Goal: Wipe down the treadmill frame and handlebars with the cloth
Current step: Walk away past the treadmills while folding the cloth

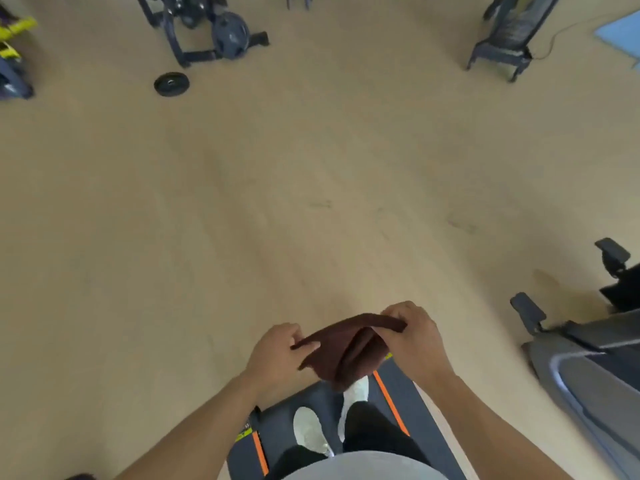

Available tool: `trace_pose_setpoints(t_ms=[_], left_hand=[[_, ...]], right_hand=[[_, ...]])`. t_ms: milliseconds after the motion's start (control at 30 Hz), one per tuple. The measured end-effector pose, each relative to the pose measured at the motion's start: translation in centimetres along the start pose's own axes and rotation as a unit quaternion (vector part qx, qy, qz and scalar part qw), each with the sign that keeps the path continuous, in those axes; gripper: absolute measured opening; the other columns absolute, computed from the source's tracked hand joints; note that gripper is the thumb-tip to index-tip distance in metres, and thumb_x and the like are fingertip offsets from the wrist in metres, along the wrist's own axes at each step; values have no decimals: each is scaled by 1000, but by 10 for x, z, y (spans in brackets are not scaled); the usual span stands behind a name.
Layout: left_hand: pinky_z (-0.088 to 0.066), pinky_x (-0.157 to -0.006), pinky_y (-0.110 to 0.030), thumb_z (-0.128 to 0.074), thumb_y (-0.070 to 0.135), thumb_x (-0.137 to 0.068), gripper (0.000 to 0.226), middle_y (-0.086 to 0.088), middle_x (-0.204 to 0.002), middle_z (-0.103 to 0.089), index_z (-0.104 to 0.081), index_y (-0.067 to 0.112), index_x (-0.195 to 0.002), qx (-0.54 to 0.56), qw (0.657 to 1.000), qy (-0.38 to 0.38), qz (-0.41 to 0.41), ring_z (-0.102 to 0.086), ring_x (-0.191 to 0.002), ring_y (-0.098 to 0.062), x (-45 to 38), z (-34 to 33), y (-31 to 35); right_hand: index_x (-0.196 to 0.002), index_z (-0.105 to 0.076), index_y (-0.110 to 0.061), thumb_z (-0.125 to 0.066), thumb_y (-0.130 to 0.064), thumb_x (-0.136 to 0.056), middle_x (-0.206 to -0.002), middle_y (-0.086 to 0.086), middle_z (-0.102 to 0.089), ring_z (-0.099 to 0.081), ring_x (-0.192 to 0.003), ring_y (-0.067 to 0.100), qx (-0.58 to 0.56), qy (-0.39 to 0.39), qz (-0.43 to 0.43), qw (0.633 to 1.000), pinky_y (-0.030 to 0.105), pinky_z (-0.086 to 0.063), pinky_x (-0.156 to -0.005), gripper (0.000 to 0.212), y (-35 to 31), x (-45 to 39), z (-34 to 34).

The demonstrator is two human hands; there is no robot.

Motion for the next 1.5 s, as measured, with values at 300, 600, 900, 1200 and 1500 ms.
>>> trace_pose_setpoints(t_ms=[300,600,900,1200,1500], left_hand=[[-63,-64,-51,-64,49,-94,42,-15,-89,-70,-56,9,-88,277,936,161,146,-72,-80,-34,-27,96,14],[-64,-73,-43,-58,25,-101,22,-12,-102,-69,-61,3,-101,508,805,218,214,-68,-90,-25,-76,156,-31],[-61,-61,-38,-48,11,-104,18,-16,-85,-72,-59,-3,-104,654,696,232,183,-73,-68,-29,-184,225,-243],[-61,-76,-42,-51,21,-103,29,-19,-79,-73,-62,-5,-109,760,523,302,240,-73,-73,-32,-239,378,-472],[-64,-78,-49,-67,7,-88,15,-19,-96,-72,-60,4,-100,689,458,450,337,-76,-83,-31,-236,548,-671]], right_hand=[[-87,-71,-8,-81,-35,-86,-70,1,-71,-63,-57,13,-212,-157,-122,957,18,-40,-45,29,-105,-85,-74],[-101,-75,-13,-78,-3,-85,-96,11,-78,-74,-78,20,-160,-291,-6,943,23,-52,-58,20,-203,-129,-181],[-89,-80,-35,-85,-21,-81,-90,-16,-78,-72,-88,2,-8,-358,168,918,21,-55,-80,17,-268,-217,-414],[-116,-75,-33,-73,-5,-91,-108,-18,-73,-68,-101,1,112,-520,323,782,19,-53,-87,38,-404,-293,-688],[-89,-74,-30,-64,8,-91,-91,-10,-77,-70,-81,33,237,-673,372,593,37,-57,-76,39,-613,-299,-941]])
Point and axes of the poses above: each hand's wrist, its own x-axis away from the middle knuckle, its own z-axis out of the back of the hand, y = z × x, the point moved 1 cm from there along -x, towards the middle knuckle
